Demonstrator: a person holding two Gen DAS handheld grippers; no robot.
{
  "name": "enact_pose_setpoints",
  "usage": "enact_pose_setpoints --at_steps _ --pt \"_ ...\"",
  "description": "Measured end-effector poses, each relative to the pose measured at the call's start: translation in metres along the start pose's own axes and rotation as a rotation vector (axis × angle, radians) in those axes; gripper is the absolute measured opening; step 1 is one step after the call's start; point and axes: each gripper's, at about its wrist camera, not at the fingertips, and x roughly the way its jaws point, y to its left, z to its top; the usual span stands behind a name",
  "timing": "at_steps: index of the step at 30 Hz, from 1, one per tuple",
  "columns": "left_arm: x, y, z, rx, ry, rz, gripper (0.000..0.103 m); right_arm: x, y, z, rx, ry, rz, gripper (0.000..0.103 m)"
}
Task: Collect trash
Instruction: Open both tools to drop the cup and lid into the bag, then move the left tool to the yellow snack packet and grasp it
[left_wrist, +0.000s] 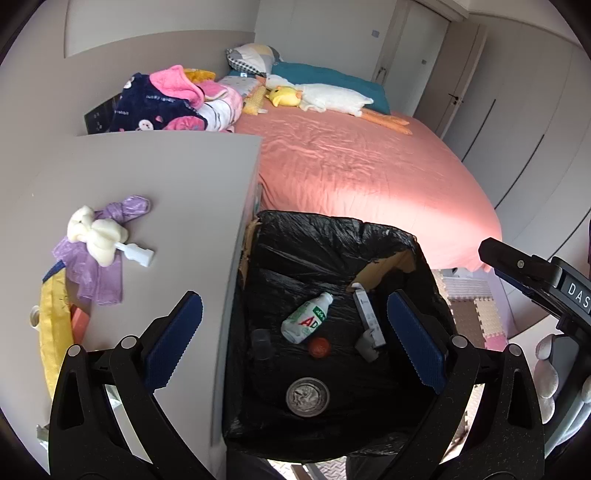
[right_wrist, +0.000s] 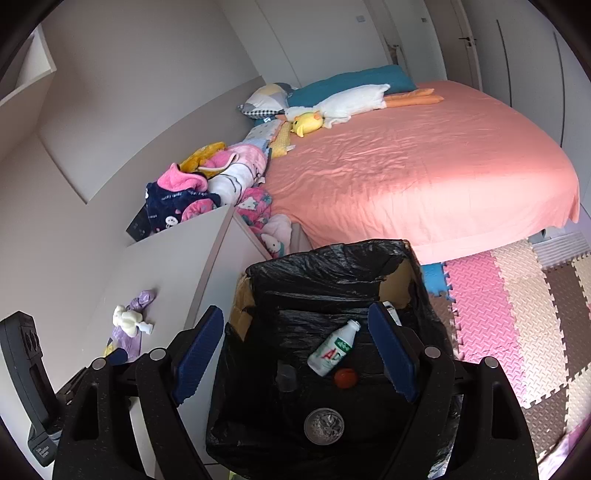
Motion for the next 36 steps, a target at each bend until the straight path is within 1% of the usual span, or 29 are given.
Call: enact_pose_setpoints --at_steps 11,17,21,30,33,35,36 --pt "-0.019 0.034 -0.006 -0.03 -0.031 0.071 0.096 0.009 0.032 -0.011 -0.047 0.024 0.042 0.081" --pt "-0.032 0.057 -0.01 -0.059 -0.047 0.114 0.096 0.014 0.054 -0.019 -0.071 0.036 0.084 0.081" --pt "-0.04 0.076 -0.014 -0.08 -0.053 0.158 0.096 0.018 0.07 -0.024 -0.091 0.047 0.108 0.081" --pt "-0.051 0.117 -0.025 -0.124 -0.039 0.265 0.096 0.026 0.102 -0.033 -0.128 0.071 0.139 0.081" --pt "-0.05 0.128 -0.028 -0.14 -0.016 0.283 0.093 0.03 0.112 -0.036 -0.139 0.081 0.149 0.081" --pt "-0.048 0.134 -0.03 -0.147 0.005 0.292 0.083 0.032 0.118 -0.039 -0.147 0.089 0.154 0.081" --pt "-0.046 0.138 -0.032 -0.153 0.019 0.293 0.082 0.033 0.121 -0.041 -0.15 0.092 0.155 0.081"
